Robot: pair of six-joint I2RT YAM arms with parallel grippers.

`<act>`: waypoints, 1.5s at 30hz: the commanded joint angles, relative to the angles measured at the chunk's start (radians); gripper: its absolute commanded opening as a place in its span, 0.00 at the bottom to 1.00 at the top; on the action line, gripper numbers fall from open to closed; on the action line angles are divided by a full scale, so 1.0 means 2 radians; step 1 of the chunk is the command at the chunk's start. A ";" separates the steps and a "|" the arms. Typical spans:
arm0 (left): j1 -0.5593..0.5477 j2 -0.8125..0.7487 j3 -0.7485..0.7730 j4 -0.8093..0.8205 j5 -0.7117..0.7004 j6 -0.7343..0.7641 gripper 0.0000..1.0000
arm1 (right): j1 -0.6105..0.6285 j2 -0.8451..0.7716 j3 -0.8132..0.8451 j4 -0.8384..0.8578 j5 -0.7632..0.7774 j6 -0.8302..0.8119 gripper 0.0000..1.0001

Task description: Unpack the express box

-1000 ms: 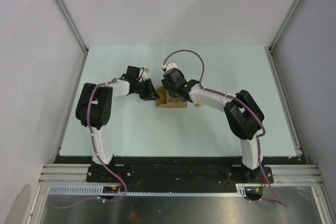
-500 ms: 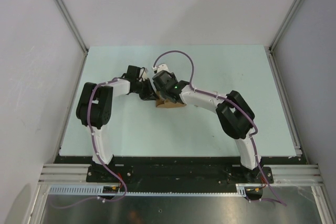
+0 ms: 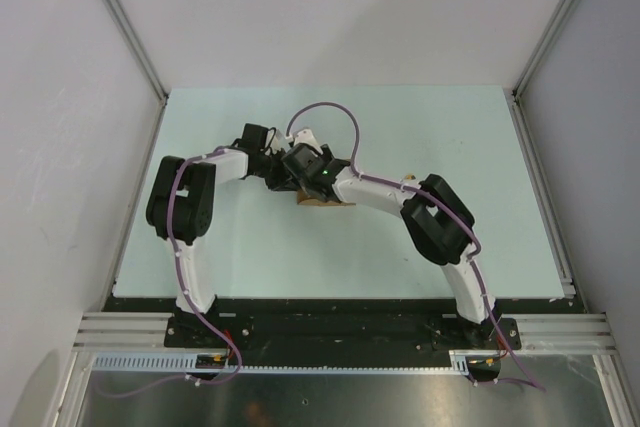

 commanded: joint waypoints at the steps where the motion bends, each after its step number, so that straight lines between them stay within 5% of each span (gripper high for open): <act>1: -0.003 0.032 -0.008 -0.048 -0.048 0.008 0.13 | 0.004 0.032 0.041 -0.048 0.035 0.002 0.62; 12: -0.002 0.039 -0.003 -0.069 -0.069 0.010 0.13 | -0.006 -0.025 0.009 -0.070 0.123 -0.006 0.63; 38: -0.002 0.032 -0.003 -0.071 -0.067 -0.002 0.13 | -0.114 -0.157 -0.114 -0.076 0.017 0.059 0.59; 45: -0.002 0.012 0.001 -0.071 -0.045 -0.001 0.30 | -0.116 -0.186 -0.113 -0.035 -0.018 0.039 0.63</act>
